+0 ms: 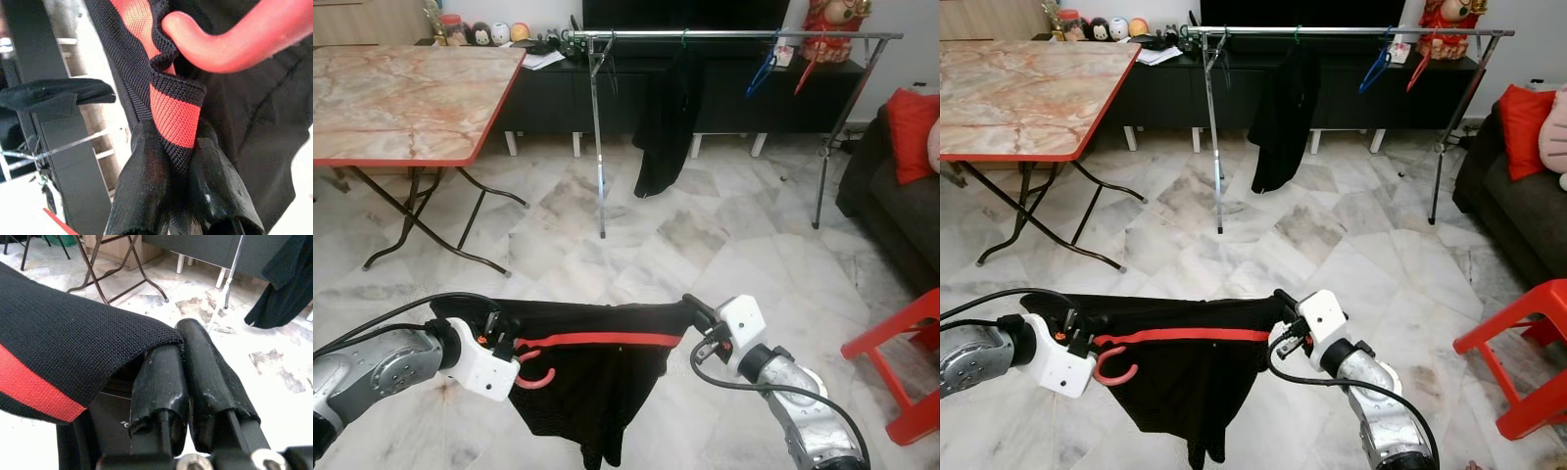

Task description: Hang hanger

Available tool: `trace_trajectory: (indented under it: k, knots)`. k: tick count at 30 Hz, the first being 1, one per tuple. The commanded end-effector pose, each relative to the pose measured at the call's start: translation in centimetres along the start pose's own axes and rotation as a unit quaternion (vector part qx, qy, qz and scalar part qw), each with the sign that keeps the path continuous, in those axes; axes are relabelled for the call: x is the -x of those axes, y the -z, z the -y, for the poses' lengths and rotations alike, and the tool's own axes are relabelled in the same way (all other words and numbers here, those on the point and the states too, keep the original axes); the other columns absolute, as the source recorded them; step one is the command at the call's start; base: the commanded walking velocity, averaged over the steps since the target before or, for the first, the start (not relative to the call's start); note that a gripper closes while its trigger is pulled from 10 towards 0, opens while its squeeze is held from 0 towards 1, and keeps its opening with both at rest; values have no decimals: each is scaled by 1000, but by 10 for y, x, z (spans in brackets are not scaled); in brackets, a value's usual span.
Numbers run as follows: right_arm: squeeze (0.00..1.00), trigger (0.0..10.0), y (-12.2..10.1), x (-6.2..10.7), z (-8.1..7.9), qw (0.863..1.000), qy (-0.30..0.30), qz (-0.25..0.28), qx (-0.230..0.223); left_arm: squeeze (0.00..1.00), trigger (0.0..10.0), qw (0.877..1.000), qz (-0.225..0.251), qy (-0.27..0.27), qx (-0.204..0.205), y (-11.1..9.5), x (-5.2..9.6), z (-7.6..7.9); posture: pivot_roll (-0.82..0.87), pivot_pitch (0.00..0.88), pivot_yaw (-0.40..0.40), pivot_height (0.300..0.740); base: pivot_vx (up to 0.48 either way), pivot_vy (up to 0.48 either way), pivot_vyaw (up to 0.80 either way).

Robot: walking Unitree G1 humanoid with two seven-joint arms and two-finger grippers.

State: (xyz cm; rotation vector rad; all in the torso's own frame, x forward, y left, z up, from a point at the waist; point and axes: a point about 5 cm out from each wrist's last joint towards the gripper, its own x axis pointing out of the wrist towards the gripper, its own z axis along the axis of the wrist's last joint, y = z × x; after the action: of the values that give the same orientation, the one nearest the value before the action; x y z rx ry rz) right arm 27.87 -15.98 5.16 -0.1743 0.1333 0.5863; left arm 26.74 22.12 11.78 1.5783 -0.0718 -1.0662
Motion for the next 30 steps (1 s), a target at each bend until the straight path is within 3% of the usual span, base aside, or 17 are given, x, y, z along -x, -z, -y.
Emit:
trace_trajectory:
  k: [1,8,10,11,21,25,30]
  knots:
    - [0,0,4,6,9,1000,15,-11,-1,0,10000,999,-3,-29,16,8,9,-6,17,3,-53,740,0,0,0]
    - [0,0,2,2,6,1000,7,-7,-5,0,10000,996,59,-33,-60,-7,10,-11,19,0,-57,740,0,0,0]
    - [0,0,2,2,5,1000,5,-7,-4,0,10000,992,44,20,-116,-2,9,-4,19,0,-57,740,0,0,0]
    - [0,0,2,2,5,1000,4,-7,-4,0,10000,991,40,29,-122,-1,8,-2,19,0,-57,740,0,0,0]
    - [0,0,0,1,4,1000,1,-2,-5,0,10000,988,8,58,-140,6,3,4,10,8,-60,740,0,0,0]
    - [0,0,2,3,4,1000,1,-6,-5,0,10000,991,50,28,-118,-3,4,3,10,10,-61,740,0,0,0]
    - [0,0,3,3,3,1000,-2,-8,-6,0,10000,986,81,13,-144,-7,6,2,15,16,-61,740,0,0,0]
